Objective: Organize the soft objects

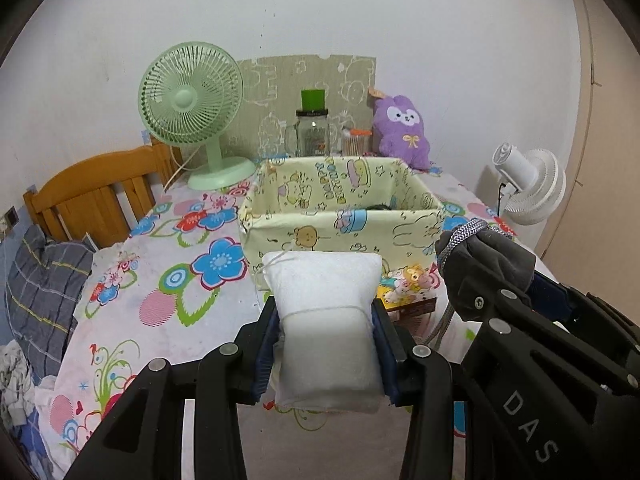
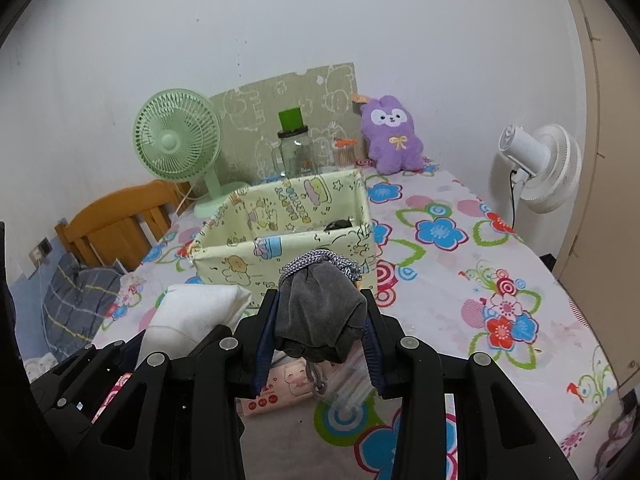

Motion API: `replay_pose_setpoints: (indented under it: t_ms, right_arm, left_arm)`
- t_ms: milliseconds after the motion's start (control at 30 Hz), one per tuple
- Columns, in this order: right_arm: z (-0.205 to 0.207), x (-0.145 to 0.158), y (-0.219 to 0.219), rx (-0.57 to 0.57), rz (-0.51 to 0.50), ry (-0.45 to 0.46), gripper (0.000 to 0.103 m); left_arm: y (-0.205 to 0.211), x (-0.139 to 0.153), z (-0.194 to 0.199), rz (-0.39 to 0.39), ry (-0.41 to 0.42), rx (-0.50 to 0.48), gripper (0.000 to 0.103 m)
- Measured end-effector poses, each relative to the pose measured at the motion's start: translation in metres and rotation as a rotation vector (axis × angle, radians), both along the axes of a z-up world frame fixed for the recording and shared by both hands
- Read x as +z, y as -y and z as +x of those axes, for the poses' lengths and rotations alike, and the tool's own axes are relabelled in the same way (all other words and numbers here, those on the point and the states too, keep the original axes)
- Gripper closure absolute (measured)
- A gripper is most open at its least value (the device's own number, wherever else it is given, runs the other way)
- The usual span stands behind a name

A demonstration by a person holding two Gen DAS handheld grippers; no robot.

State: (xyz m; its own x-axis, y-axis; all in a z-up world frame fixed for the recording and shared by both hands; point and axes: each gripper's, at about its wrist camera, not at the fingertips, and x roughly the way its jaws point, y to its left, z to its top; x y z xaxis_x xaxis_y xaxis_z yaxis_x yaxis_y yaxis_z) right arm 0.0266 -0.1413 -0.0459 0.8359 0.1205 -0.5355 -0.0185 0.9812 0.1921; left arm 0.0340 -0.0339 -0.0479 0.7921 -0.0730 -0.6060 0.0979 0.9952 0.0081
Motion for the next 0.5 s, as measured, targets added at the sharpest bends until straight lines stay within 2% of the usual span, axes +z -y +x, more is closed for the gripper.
replay_pose_setpoints:
  t_ms: [500]
  right_arm:
    - [-0.022,0.035,0.0,-0.003,-0.014,0.057,0.061]
  left_arm:
    - [0.001,0.035,-0.021,-0.001,0.077,0.011,0.059]
